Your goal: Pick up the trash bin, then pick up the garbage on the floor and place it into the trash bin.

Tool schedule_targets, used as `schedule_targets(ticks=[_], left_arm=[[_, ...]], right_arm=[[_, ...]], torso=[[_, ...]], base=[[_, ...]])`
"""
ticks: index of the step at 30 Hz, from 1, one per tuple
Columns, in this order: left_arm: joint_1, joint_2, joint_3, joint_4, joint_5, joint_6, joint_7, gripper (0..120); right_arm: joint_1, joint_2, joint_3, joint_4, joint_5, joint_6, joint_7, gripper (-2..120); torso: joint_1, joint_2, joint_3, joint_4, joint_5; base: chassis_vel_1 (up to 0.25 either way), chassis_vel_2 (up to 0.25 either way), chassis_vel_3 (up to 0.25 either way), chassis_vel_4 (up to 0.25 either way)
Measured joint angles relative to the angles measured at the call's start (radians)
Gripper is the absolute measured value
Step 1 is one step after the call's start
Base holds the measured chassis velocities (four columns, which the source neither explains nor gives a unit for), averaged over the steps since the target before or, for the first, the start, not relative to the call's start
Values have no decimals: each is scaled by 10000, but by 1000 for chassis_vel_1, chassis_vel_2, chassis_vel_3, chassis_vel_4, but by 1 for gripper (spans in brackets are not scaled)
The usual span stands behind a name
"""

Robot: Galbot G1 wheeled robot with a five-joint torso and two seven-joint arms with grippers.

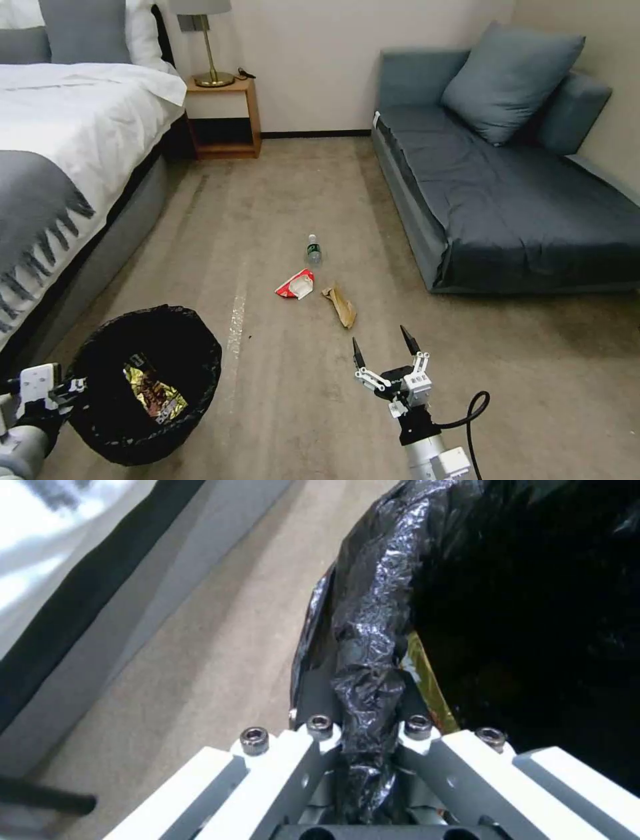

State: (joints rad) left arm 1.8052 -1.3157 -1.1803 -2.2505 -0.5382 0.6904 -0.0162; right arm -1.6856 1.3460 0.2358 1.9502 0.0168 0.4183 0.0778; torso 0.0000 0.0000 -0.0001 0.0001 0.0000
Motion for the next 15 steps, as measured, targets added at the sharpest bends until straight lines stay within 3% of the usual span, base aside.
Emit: schedule_targets(ticks=[15], left_arm=[[-3, -54, 0, -2, 2, -5, 1, 4]], right_arm=[[254, -80, -76, -252, 106, -330, 21, 100]], torso=[[0, 0, 1, 0, 0]], base=[[-155, 158, 152, -162]])
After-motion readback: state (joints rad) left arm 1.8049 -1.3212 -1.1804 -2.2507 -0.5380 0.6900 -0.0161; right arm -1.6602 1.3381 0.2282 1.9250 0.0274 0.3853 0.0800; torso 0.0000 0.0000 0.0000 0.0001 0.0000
